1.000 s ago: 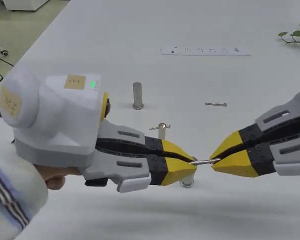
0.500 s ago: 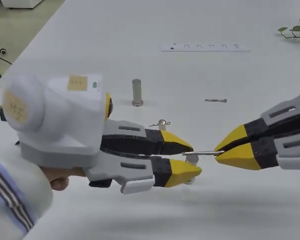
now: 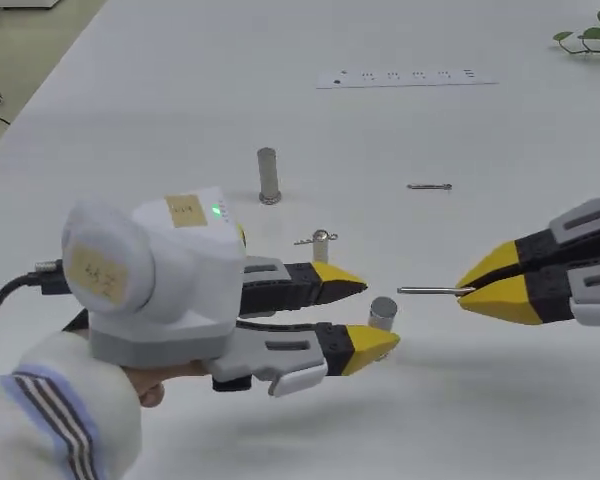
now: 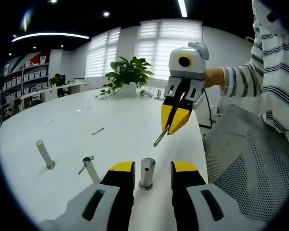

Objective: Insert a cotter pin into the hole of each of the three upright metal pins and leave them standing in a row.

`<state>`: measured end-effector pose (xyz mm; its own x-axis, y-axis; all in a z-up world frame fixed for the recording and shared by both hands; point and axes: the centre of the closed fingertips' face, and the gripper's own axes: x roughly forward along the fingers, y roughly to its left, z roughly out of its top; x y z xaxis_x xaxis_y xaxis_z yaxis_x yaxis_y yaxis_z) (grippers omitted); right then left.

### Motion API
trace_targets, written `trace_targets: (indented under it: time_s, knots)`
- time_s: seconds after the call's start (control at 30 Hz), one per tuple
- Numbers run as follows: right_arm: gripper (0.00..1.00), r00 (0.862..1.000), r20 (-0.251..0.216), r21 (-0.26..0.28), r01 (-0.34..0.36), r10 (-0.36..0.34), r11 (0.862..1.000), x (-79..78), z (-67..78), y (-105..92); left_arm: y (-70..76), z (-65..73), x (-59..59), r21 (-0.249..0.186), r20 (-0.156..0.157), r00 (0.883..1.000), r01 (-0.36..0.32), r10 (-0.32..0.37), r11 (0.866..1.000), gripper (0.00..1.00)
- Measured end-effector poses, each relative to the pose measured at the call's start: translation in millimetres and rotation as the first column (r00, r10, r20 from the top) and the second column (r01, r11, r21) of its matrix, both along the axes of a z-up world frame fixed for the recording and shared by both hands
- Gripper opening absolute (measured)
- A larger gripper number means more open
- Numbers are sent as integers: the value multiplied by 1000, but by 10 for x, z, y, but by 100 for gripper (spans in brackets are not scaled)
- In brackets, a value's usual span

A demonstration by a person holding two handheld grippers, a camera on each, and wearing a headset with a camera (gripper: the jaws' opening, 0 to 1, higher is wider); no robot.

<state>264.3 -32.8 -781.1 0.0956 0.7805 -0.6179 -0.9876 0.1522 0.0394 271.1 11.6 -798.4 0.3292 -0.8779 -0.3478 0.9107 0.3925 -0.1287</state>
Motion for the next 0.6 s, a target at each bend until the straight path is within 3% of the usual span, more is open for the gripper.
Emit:
trace_targets:
  time_s: [0.37, 0.6]
  knots:
    - [3, 1000, -7, -34, 9, -9, 999, 11, -256, -50, -51, -264, 33, 58, -35, 999, 1, 1, 998, 25]
    - [3, 1000, -20, -14, 9, -9, 1000, 10, -288, 21, -71, -338, 45, 72, -55, 999, 1, 2, 997, 25]
